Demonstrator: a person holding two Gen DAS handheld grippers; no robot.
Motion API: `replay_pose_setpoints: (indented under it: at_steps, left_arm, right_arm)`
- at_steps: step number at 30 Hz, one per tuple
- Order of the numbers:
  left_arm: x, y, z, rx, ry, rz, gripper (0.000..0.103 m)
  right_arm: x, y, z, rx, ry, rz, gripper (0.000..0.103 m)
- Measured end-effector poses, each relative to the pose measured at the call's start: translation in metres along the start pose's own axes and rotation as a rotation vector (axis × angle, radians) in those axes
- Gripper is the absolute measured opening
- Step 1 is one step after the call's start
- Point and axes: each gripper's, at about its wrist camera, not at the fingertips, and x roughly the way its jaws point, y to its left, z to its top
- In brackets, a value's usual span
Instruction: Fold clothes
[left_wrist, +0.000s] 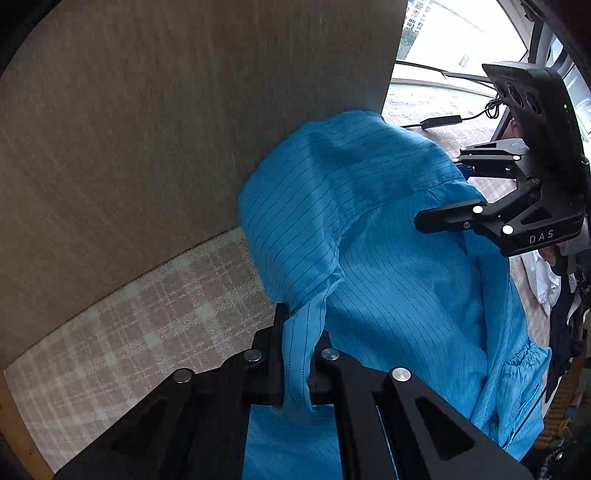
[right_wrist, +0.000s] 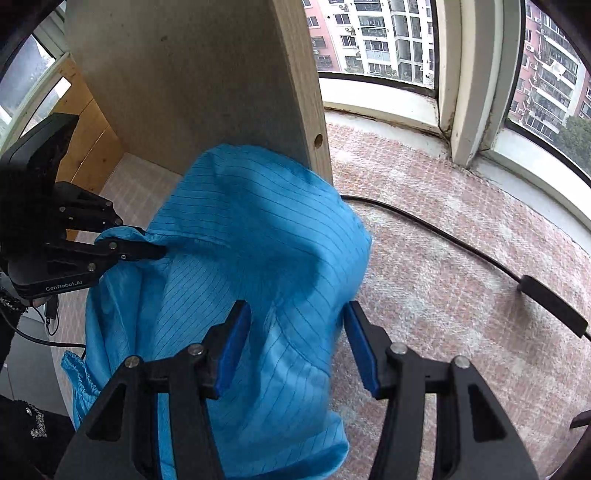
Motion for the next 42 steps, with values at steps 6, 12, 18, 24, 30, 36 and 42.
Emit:
replay_pose_setpoints:
  at_steps: [6, 12, 18, 24, 30, 36, 42]
  left_arm:
    - [-0.068, 0.008, -0.02, -0.025, -0.153, -0.046, 0.002]
    - [-0.135, -0.013, -0.059, 0.018, -0.27, -0.078, 0.002]
    - [-0.196, -0.059, -0.126, 0.072, -0.379, -0.084, 0.002]
    - [-0.188, -0.118, -0.231, 0.115, -0.39, -0.127, 0.01]
    - [-0.1, -0.127, -0.333, -0.021, -0.037, -0.195, 0.014]
    - [-0.144, -0.121, -0.334, -0.003, -0.133, -0.174, 0.015]
    - [-0.154, -0.132, -0.299, 0.079, -0.211, -0.163, 0.02]
  right_arm:
    - [-0.048, 0.033, 0.006, -0.029, -0.164, 0.092, 0.004]
    - [-0.124, 0.095, -0.018, -0.098, -0.316, 0.03, 0.004]
    - [-0.184, 0.169, -0.096, -0.16, -0.407, -0.06, 0.004]
    - [-0.185, 0.211, -0.226, -0.105, -0.397, -0.105, 0.006]
    - [-0.082, 0.204, -0.346, -0.015, 0.017, -0.103, 0.009]
    - [-0.162, 0.213, -0.359, -0.068, -0.045, -0.056, 0.034]
    - [-0.211, 0.223, -0.348, -0.096, -0.137, 0.032, 0.041]
